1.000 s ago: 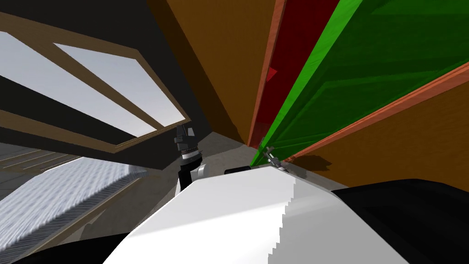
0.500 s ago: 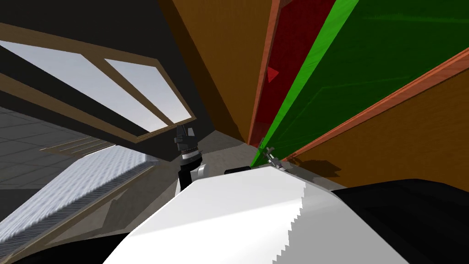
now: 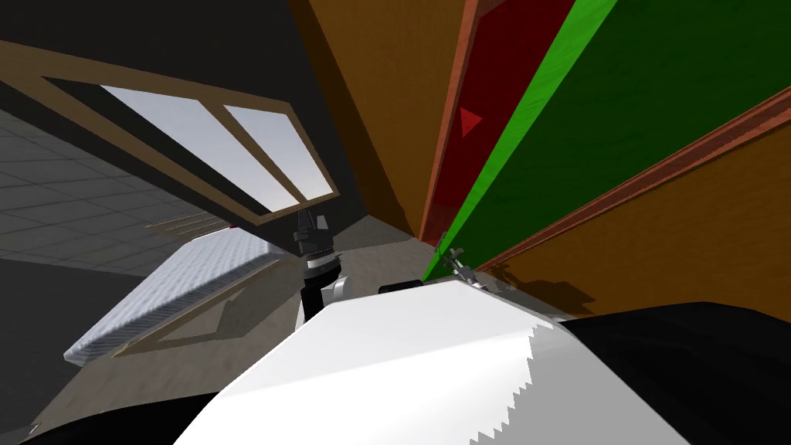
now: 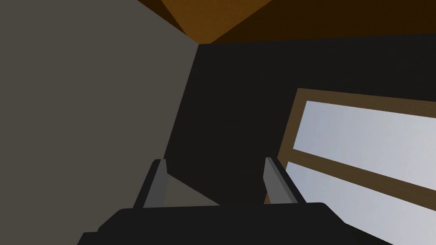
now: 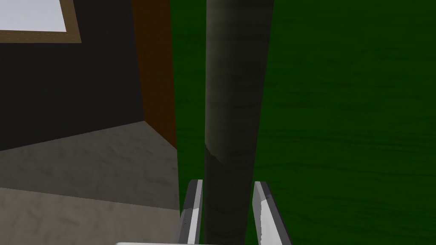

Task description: Pull the door open

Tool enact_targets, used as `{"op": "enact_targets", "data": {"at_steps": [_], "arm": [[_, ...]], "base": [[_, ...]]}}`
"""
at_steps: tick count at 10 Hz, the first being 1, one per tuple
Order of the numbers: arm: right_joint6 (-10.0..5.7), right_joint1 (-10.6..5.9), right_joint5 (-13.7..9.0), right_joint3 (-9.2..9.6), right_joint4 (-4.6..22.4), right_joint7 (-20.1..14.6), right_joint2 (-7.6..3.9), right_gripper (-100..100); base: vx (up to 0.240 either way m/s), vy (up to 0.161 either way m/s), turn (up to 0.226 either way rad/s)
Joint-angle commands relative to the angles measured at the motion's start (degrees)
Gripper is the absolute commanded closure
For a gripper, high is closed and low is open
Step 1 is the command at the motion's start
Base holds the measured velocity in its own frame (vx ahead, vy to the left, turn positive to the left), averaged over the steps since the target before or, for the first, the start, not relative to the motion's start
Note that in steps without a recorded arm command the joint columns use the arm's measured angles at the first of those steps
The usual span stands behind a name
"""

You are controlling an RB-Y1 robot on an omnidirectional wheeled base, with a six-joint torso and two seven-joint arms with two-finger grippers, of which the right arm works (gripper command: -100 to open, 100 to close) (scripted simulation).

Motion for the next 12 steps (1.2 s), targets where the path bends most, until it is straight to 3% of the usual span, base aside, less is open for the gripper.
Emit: {"op": "enact_targets", "data": {"at_steps": [1,12], "arm": [[-0.79,-0.20,0.11,0.42,0.92,-0.59,-0.04,100],[-3.04,-1.23,0.54,1.68,4.17,-2.48,-0.11,100]], "base": [[-0.211,-0.044,0.156],[-0.166,-0.056,0.120]]}}
